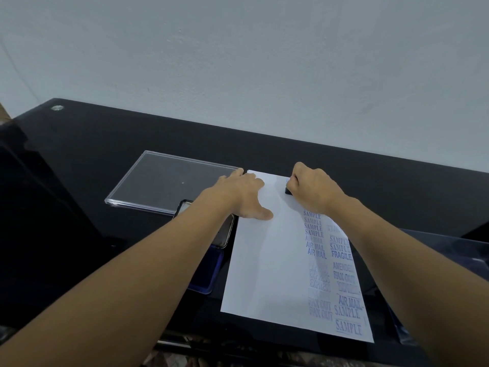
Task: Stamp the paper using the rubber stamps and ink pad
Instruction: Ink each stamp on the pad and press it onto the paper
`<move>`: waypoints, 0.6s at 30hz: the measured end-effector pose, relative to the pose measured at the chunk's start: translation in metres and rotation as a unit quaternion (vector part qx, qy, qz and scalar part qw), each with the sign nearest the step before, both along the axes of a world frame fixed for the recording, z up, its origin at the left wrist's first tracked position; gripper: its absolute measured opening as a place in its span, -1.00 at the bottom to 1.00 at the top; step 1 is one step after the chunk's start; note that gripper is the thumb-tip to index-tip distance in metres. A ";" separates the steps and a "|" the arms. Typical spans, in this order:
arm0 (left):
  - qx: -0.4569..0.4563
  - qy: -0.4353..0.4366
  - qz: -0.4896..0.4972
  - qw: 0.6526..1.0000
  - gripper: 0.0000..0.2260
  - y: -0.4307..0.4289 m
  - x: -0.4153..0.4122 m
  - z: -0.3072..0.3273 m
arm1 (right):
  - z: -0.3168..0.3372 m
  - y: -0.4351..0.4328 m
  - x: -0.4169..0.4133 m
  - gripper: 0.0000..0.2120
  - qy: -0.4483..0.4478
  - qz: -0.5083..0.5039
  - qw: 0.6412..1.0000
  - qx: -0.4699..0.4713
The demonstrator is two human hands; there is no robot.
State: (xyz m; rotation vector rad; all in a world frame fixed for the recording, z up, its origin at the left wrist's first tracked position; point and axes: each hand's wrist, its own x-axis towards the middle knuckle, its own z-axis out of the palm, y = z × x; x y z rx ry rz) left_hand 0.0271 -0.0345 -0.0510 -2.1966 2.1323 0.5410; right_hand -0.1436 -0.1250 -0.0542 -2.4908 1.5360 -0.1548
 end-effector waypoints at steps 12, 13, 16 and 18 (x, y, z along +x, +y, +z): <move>0.001 0.005 0.004 1.000 -0.34 -0.001 -0.001 0.001 | 0.007 0.004 0.000 -0.81 -0.010 0.004 1.000 0.025; 0.002 0.008 0.006 1.000 -0.34 -0.002 -0.001 0.000 | 0.009 0.004 0.001 -0.81 -0.011 0.001 1.000 0.029; -0.001 0.023 0.012 1.000 -0.36 -0.003 -0.001 0.000 | 0.020 0.005 0.002 -0.81 -0.045 -0.010 0.999 0.022; -0.021 0.059 0.024 0.998 -0.36 -0.002 0.000 0.003 | 0.030 0.006 0.004 -0.80 -0.072 -0.014 0.997 0.010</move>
